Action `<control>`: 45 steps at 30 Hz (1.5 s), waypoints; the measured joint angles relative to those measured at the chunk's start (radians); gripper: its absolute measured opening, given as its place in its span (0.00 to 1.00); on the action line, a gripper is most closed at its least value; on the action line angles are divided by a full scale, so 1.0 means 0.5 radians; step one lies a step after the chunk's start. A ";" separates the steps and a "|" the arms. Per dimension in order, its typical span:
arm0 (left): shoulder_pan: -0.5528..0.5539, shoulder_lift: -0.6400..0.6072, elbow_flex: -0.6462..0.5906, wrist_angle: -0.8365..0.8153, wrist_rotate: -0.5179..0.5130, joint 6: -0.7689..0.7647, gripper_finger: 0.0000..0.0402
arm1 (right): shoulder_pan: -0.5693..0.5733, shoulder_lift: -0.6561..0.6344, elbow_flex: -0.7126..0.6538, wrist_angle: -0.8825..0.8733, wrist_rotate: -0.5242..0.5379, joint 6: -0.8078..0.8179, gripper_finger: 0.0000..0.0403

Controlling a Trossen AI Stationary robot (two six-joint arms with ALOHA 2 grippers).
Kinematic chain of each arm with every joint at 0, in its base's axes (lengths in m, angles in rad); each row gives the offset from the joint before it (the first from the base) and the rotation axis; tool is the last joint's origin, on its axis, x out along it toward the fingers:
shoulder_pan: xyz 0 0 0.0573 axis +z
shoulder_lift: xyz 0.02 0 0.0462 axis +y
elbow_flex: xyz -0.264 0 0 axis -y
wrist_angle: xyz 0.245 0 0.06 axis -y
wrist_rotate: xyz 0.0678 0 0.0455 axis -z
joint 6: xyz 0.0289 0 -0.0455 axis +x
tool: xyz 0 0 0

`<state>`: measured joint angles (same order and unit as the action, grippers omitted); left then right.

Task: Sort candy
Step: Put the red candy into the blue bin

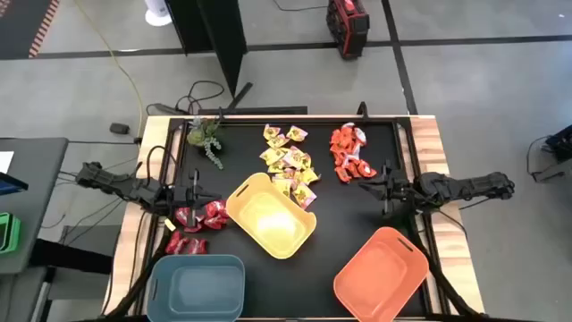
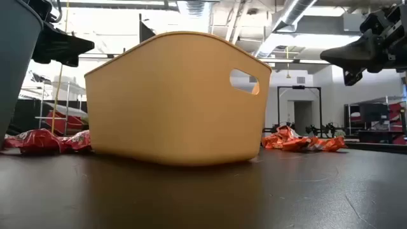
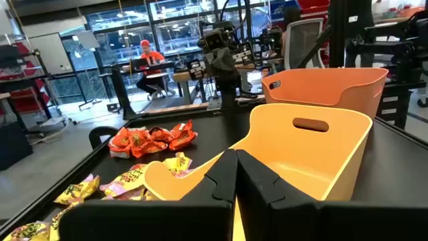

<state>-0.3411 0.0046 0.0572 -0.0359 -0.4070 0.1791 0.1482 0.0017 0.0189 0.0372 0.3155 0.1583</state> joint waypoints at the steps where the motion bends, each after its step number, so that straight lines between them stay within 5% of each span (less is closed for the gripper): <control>1: 0.000 0.000 0.000 0.000 0.000 0.000 0.00 | 0.000 0.000 0.001 0.000 0.000 0.000 0.09; 33: 0.000 0.000 0.000 0.002 0.000 0.010 0.00 | 0.000 0.000 0.000 0.000 0.000 0.000 0.09; 39: 0.002 0.001 -0.015 0.235 0.003 0.461 0.00 | 0.000 0.001 0.000 0.000 0.000 0.000 0.09; 45: 0.002 0.001 -0.013 0.465 0.149 0.187 0.00 | 0.000 0.001 0.000 0.000 0.000 0.000 0.09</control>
<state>-0.3401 0.0049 0.0508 0.1964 -0.3324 0.2727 0.1482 0.0021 0.0189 0.0372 0.3153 0.1584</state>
